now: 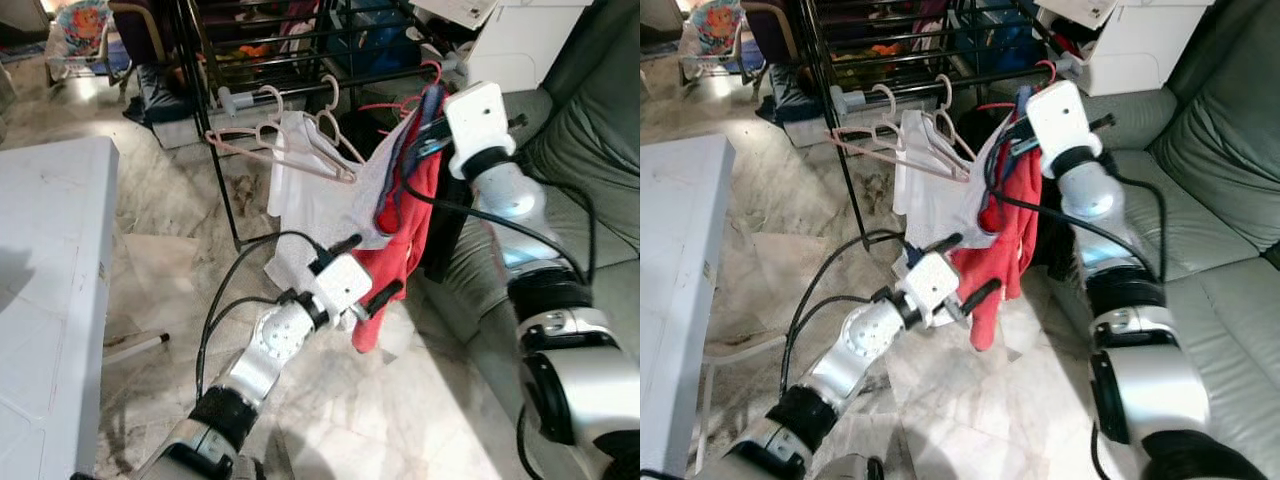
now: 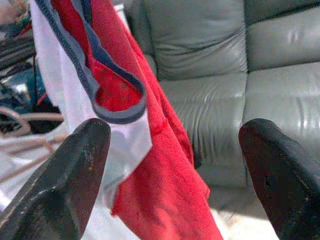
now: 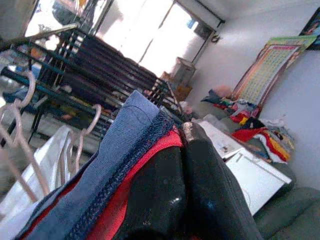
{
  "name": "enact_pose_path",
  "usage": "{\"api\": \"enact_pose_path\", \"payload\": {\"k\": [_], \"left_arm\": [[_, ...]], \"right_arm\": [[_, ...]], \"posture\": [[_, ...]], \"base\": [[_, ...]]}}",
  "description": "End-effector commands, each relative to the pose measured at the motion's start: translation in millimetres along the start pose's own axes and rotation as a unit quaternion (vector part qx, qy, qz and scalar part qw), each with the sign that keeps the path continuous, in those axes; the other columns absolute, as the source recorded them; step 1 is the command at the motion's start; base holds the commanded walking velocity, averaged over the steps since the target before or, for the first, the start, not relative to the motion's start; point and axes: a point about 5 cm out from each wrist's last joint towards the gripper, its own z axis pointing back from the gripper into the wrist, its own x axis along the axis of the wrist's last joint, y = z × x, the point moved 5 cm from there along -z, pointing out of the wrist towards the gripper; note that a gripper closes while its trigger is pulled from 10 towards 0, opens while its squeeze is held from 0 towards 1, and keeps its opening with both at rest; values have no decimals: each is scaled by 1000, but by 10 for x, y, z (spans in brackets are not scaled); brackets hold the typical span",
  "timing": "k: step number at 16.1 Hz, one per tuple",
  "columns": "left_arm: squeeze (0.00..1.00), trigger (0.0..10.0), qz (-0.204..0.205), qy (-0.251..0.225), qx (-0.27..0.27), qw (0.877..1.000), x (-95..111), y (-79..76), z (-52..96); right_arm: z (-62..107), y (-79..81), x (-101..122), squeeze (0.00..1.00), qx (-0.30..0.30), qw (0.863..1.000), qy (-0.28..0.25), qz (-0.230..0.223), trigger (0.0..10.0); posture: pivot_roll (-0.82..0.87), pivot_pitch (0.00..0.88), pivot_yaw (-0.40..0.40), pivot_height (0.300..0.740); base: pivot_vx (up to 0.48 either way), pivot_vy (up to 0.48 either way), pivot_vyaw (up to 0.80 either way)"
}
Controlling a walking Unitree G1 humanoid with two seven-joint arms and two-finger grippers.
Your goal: Hang hanger
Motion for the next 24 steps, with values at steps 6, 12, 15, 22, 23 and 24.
{"api": "enact_pose_path", "payload": {"k": [6,12,15,22,23,24], "left_arm": [[0,10000,-43,8,79,996,-11,186,-96],[0,10000,101,80,215,968,-149,549,-285],[0,10000,165,101,209,959,-217,442,-331],[0,10000,249,77,187,947,-84,280,-431],[0,10000,253,76,184,947,-66,270,-454],[0,10000,272,75,173,944,-36,227,-494]], "right_arm": [[-144,13,182,0,3,1000,-7,-2,0],[-160,-39,337,0,9,1000,-18,6,0],[-161,-82,329,0,2,1000,-13,10,0],[-207,-66,345,0,-5,1000,-11,11,0],[-212,-71,349,0,-8,1000,-12,11,0],[-215,-79,346,0,-10,1000,-11,10,0]], "posture": [[-111,114,-80,740],[-181,99,-85,740],[-185,99,-84,740],[-171,100,-92,740],[-174,99,-92,740],[-177,99,-92,740]], "base": [[0,0,0],[0,0,0],[0,0,0],[0,0,0],[0,0,0],[0,0,0]]}}
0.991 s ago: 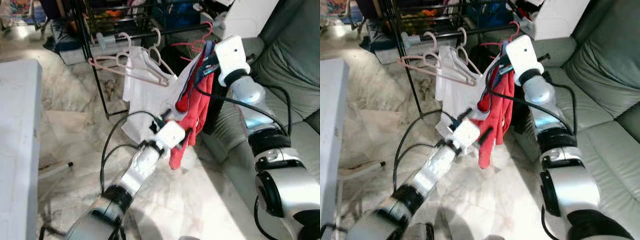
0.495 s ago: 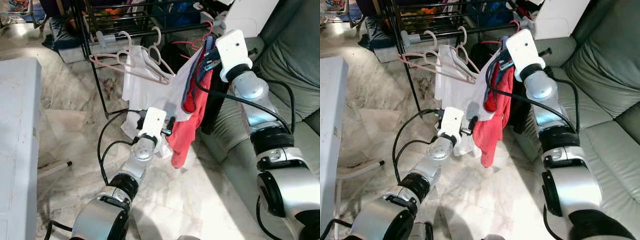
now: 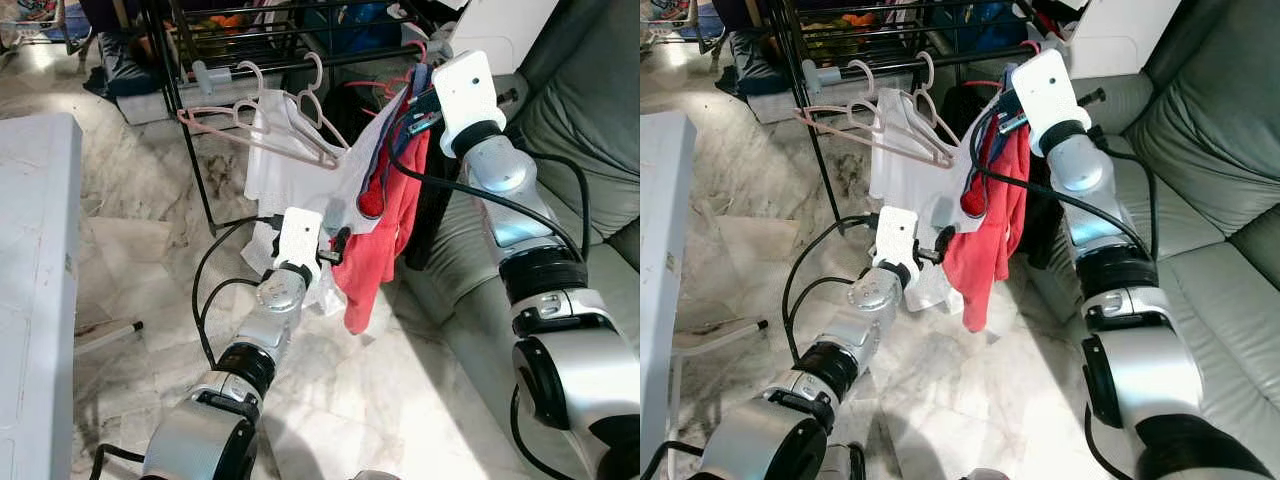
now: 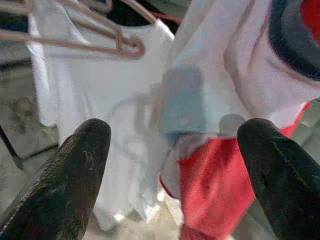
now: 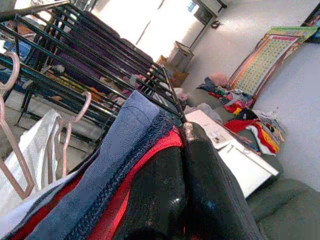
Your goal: Hang hanger
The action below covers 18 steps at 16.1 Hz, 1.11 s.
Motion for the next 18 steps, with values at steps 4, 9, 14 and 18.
{"api": "enact_pose_path", "payload": {"k": [4,9,14,18], "left_arm": [[0,10000,55,-3,-92,994,150,-796,-60],[0,10000,95,15,-90,991,225,-869,-124],[0,0,189,37,-48,980,250,-756,-194],[0,0,248,47,-28,967,252,-692,-219]], "right_arm": [[-60,-25,70,0,-15,1000,-9,-20,0],[-150,210,229,0,4,998,-28,-64,0],[-153,268,326,0,11,996,-39,-83,0],[-124,210,283,0,5,996,-35,-81,0]], "posture": [[-186,108,-92,740],[-186,115,-98,740],[-209,110,-101,740],[-211,108,-98,740]], "base": [[0,0,0],[0,0,0],[0,0,0],[0,0,0]]}}
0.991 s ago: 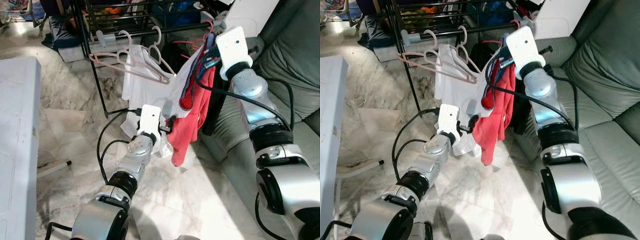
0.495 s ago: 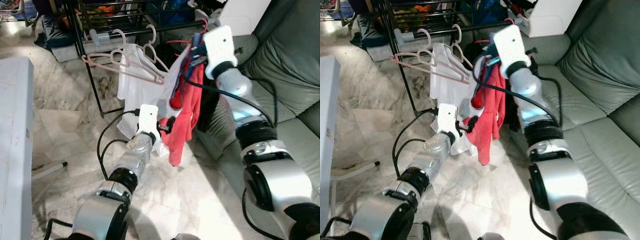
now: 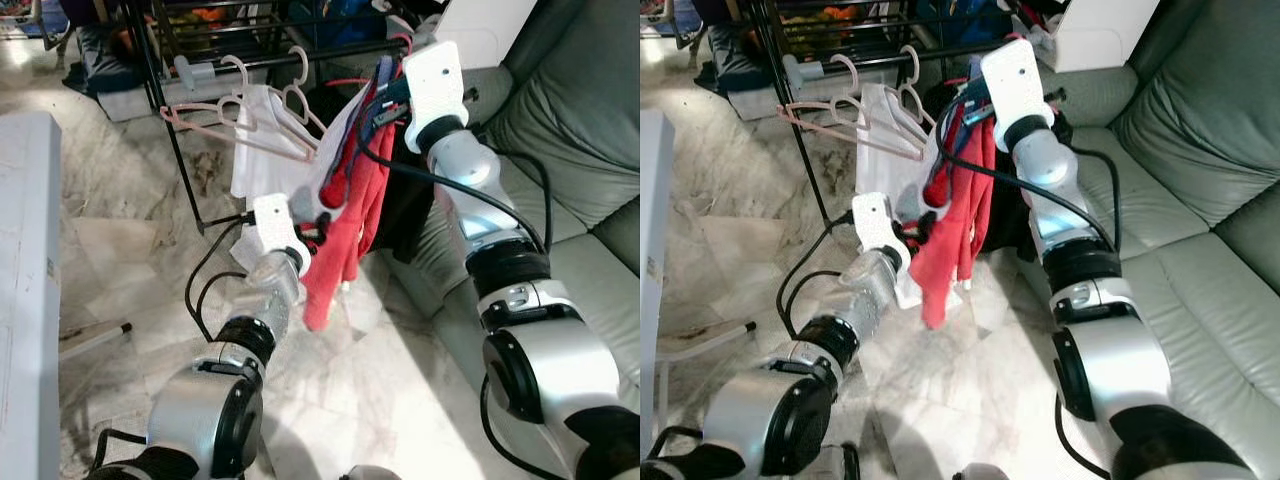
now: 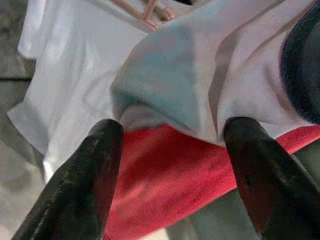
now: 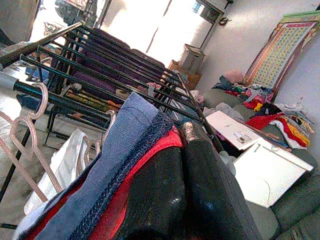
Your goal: Hang hanger
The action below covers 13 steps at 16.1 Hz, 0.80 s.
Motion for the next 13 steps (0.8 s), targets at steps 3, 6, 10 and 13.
{"api": "enact_pose_path", "payload": {"k": [3,6,10,13], "left_arm": [[0,0,93,41,-92,991,-220,-964,37],[0,0,129,43,-98,986,-199,-1003,36],[0,0,191,63,-149,968,-208,-1219,73],[0,10000,135,65,-195,969,-263,-1326,132]], "right_arm": [[0,-72,64,0,-13,1000,-10,-4,0],[0,-58,55,0,-12,1000,-8,-5,0],[16,-32,32,0,-7,1000,-6,-7,0],[22,-33,19,0,7,1000,-7,3,0]], "posture": [[-211,108,-98,740],[-205,103,-102,740],[-211,102,-103,740],[-202,103,-103,740]], "base": [[0,0,0],[0,0,0],[0,0,0],[0,0,0]]}}
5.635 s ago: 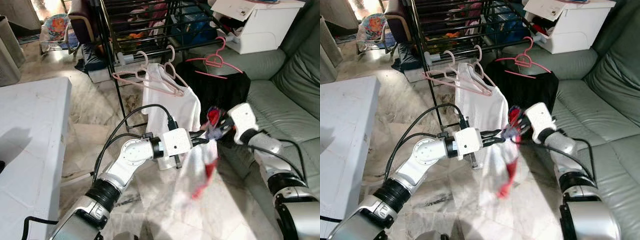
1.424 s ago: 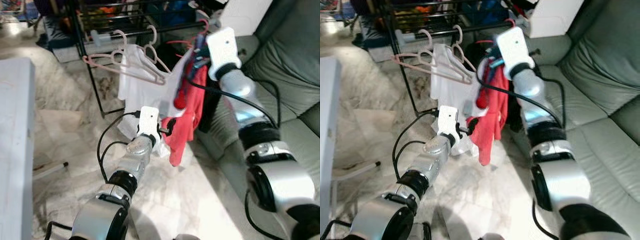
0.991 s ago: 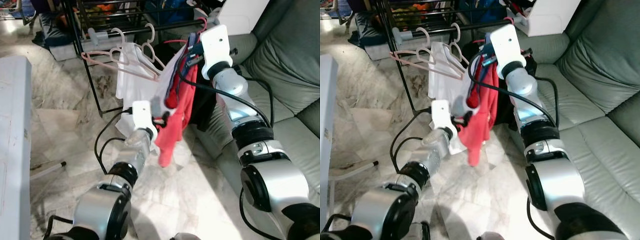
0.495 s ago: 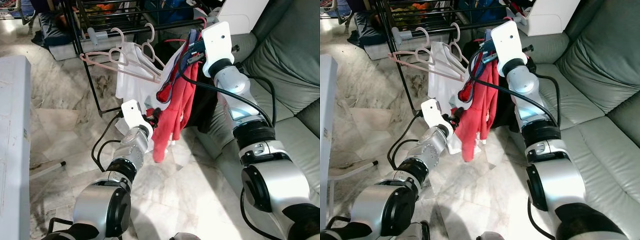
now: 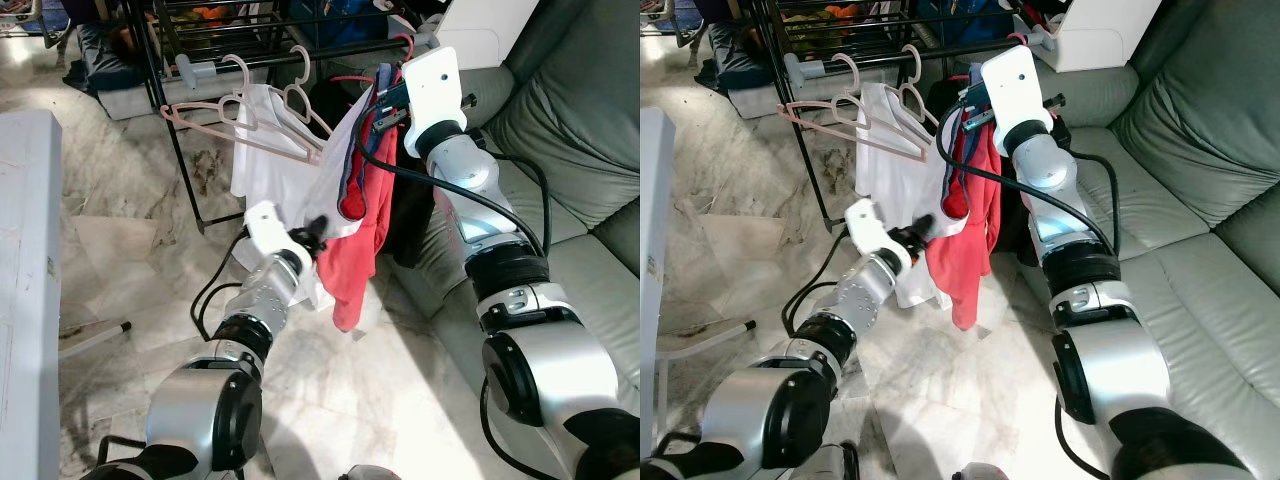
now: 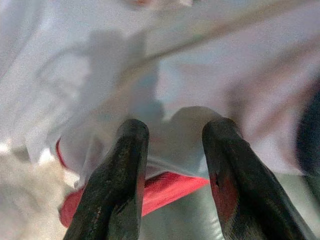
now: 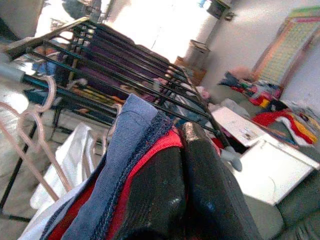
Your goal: Hang hanger
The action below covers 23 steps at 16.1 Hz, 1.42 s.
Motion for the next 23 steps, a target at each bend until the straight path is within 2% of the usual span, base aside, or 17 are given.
{"api": "enact_pose_path", "payload": {"k": [1,2,4,5,6,7,8,10,11,13,15,16,19,22,23], "left_arm": [[0,10000,6,34,-127,991,-422,-1058,-44],[0,0,-1,30,-129,991,-417,-982,-30],[0,0,-93,-4,-112,989,-245,-630,4],[0,0,-162,-32,-104,981,-113,-509,24],[0,0,-226,-62,-96,967,25,-389,58],[0,0,-232,-66,-94,966,47,-367,64],[1000,10000,-294,-83,-97,947,122,-263,126],[1000,10000,-411,-96,-140,896,91,-182,282],[1000,10000,-445,-99,-153,877,39,-161,346],[1000,10000,-476,-98,-167,858,-83,-149,420],[1000,10000,-477,-98,-170,857,-157,-163,442],[1000,10000,-468,-99,-168,862,-181,-185,437],[1000,10000,-452,-116,-161,870,-269,-379,385],[1000,10000,-453,-118,-143,872,-276,-422,324],[1000,10000,-448,-118,-128,877,-263,-414,293]], "right_arm": [[6,-76,53,0,5,1000,-14,16,0],[12,-100,29,0,13,1000,-11,22,0],[10,-103,-42,0,47,998,-2,37,0],[2,-65,-54,0,63,997,-2,41,0],[0,-23,-66,0,80,995,-3,53,0],[0,-14,-68,0,83,995,-4,57,0],[8,5,-89,0,94,993,-5,75,0],[9,-25,-164,0,89,993,8,72,0],[-5,-77,-198,0,69,996,19,52,0],[-40,-120,-171,0,42,998,19,31,0],[-70,-99,-127,0,29,999,12,16,0],[-88,-88,-101,0,20,1000,9,4,0],[-138,-34,-34,0,-3,1000,1,-24,0],[-176,-36,36,0,-20,999,-5,-46,0],[-189,-30,62,0,-24,998,-6,-56,0]], "posture": [[-184,107,-101,740],[-168,105,-99,740],[-139,114,-84,740],[-127,119,-75,740],[-118,124,-74,740],[-117,125,-74,740],[-114,127,-73,740],[-103,128,-76,740],[-77,130,-73,740],[-62,132,-70,740],[-73,130,-66,740],[-80,128,-66,740],[-90,126,-70,740],[-114,120,-78,740],[-123,116,-80,740]], "base": [[0,0,0],[0,0,0],[0,0,0],[0,0,0],[0,0,0],[0,0,0],[0,0,0],[0,0,0],[0,0,0],[0,0,0],[0,0,0],[0,0,0],[0,0,0],[0,0,0],[0,0,0]]}}
